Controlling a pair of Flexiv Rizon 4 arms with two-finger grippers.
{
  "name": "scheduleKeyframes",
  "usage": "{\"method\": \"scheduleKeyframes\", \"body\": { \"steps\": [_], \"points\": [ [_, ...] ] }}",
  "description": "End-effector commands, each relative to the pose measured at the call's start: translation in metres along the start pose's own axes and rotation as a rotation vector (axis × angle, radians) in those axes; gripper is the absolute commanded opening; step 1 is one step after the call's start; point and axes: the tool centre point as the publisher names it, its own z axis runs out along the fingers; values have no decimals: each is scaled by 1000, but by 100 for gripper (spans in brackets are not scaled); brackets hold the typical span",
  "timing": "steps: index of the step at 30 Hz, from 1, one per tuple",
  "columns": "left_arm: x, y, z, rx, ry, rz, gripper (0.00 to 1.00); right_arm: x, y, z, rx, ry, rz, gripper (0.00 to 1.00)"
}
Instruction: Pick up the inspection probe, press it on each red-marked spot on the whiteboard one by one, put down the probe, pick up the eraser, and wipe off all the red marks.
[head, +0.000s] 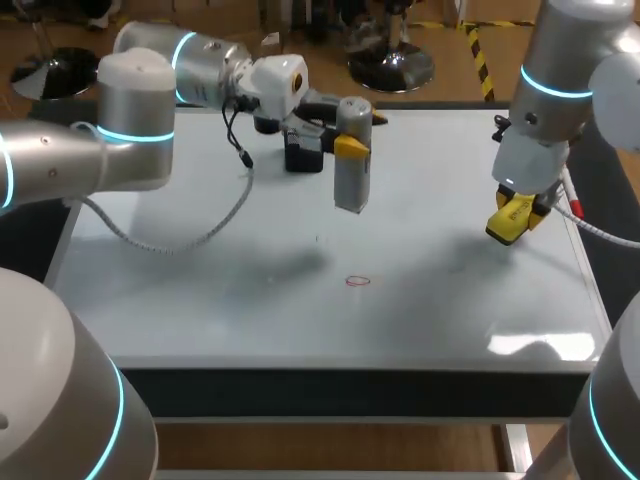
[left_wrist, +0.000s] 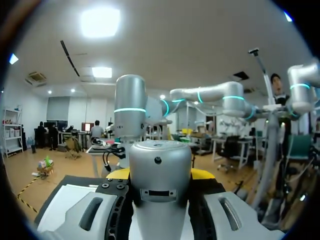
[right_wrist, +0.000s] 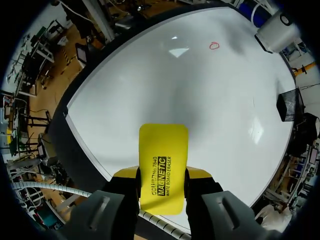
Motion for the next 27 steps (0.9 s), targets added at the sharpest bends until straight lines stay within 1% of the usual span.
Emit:
{"method": "scheduleKeyframes", "body": {
  "steps": [1, 6, 10, 13, 15, 17, 18, 21, 27],
  "points": [
    [17, 8, 2, 13, -17, -8, 0, 0, 0, -1, 2, 1, -1, 0],
    [31, 19, 9, 5, -5, -28, 0, 0, 0, -1, 2, 1, -1, 0],
    [38, 27, 13, 23, 6, -53, 0, 0, 0, -1, 2, 1, -1, 0],
    [40, 38, 14, 36, 7, -74, 0, 0, 0, -1, 2, 1, -1, 0],
    [43, 44, 19, 27, 18, -78, 0, 0, 0, -1, 2, 1, -1, 0],
    [45, 48, 22, 31, 30, -86, 0, 0, 0, -1, 2, 1, -1, 0],
    [46, 50, 24, 18, 37, -82, 0, 0, 0, -1, 2, 1, -1, 0],
    [48, 55, 29, 14, 56, -83, 0, 0, 0, -1, 2, 1, -1, 0],
    [47, 66, 34, 13, 73, -86, 0, 0, 0, -1, 2, 1, -1, 0]
  ]
}}
